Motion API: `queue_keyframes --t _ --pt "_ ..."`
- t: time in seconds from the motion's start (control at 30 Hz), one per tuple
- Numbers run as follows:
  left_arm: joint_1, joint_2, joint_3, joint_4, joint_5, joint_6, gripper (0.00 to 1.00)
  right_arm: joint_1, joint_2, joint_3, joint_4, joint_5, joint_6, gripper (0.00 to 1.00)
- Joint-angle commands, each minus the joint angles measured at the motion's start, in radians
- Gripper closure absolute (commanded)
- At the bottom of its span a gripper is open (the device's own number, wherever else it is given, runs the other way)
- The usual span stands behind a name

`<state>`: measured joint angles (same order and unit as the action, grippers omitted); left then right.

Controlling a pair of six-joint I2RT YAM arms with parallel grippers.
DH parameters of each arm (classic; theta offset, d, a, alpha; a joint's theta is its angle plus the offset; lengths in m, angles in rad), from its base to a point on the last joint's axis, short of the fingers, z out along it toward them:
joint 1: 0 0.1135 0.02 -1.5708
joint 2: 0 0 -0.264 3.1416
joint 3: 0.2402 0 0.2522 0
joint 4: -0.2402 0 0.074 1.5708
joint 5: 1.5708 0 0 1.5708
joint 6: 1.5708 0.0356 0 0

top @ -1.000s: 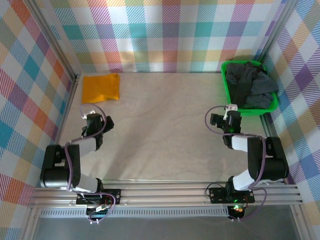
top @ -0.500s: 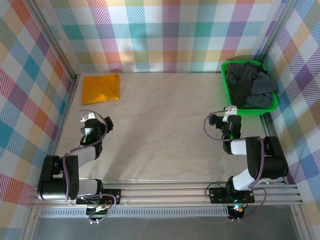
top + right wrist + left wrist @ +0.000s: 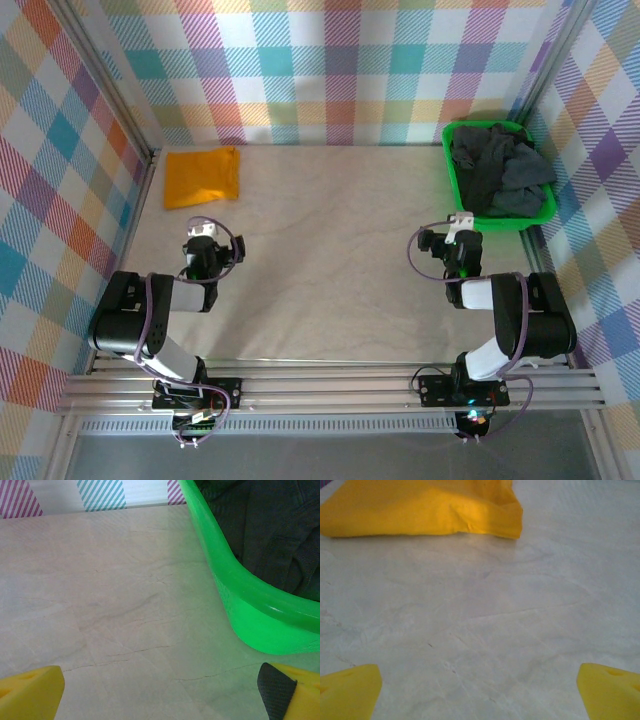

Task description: Fold and stack the t-shirts

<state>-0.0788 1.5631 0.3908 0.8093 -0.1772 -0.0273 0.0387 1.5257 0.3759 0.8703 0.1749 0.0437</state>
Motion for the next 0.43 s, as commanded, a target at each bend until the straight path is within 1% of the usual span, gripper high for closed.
queue_keyframes --t 0.0,0.4 --pt "0.003 0.002 0.02 0.012 -0.018 0.021 0.0 0.003 0.008 0.009 0.007 0.007 0.003 0.0" --pt "0.0 0.004 0.021 0.016 -0.025 0.027 0.0 0.002 0.009 0.01 0.005 -0.003 0.001 0.0"
